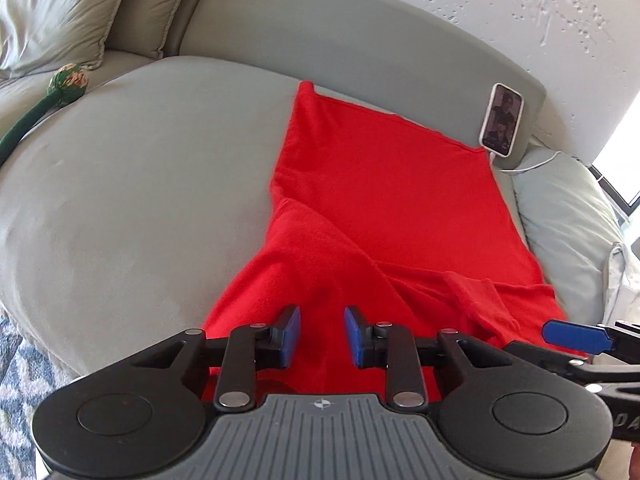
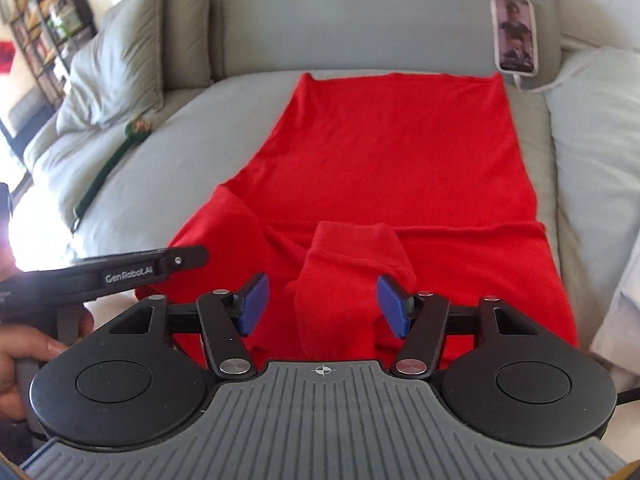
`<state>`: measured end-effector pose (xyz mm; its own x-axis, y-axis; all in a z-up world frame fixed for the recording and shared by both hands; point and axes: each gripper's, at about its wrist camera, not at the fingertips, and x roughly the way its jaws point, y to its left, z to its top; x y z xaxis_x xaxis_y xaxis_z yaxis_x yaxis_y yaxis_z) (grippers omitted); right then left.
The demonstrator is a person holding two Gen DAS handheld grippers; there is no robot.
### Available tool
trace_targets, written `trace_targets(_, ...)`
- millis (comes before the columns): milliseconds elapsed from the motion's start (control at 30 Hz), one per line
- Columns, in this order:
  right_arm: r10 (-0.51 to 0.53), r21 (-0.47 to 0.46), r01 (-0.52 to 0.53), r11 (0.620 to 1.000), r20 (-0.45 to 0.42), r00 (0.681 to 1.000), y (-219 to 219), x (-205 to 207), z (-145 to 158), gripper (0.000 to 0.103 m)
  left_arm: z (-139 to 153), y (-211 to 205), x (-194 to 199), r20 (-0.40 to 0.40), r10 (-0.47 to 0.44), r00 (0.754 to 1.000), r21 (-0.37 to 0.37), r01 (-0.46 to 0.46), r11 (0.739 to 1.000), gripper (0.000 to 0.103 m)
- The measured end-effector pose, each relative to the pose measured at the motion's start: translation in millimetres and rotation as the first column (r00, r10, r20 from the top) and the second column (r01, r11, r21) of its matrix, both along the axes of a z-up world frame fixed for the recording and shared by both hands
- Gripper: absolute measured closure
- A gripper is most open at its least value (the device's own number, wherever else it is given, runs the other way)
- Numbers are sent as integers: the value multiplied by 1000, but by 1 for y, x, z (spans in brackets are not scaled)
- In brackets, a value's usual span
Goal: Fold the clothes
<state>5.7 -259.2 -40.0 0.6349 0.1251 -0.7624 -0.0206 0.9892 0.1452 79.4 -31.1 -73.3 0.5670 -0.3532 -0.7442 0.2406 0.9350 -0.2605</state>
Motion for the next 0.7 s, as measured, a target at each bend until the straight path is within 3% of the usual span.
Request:
trace_targets(133,15,-150,-23,988,-54,998,19,23,-17,37,-10,5,4,-42,12,999,5,-12,1000,84)
trace_targets(367,-174,35,180,983,-137,975,-23,43,-29,37,-12,-3,4,-44,-5,999,84,9,996,85)
trace_targets(400,-165,43,173,984,-151,975,-27,43,-35,41,-12,-5,4,-42,-11,999,97,15,995,85)
trace_targets(433,-156,49,165,985,-157,975,-31,43,-39,65,-12,-6,4,-40,-16,999,105,20,994,85)
trace_targets(467,-165,54,175,983,-148,975,-35,39,-40,78,-12,-6,3,-40,-18,999,108,22,994,85)
trace_targets(500,-192,60,201,978,-131,973,-41,34,-39,83,-12,-4,4,-43,-16,999,103,20,994,85)
trace_targets(600,-318,154,318,935,-30,948,-73,9,-21,85,-13,-1,4,-49,-9,999,90,14,996,85)
trace_targets(667,-450,243,430,870,34,892,-103,-15,-9,81,-14,-1,3,-49,-5,999,89,10,996,85)
trace_targets(700,-519,268,495,826,20,855,-119,-25,-8,73,-14,-2,3,-48,-4,999,91,8,996,84)
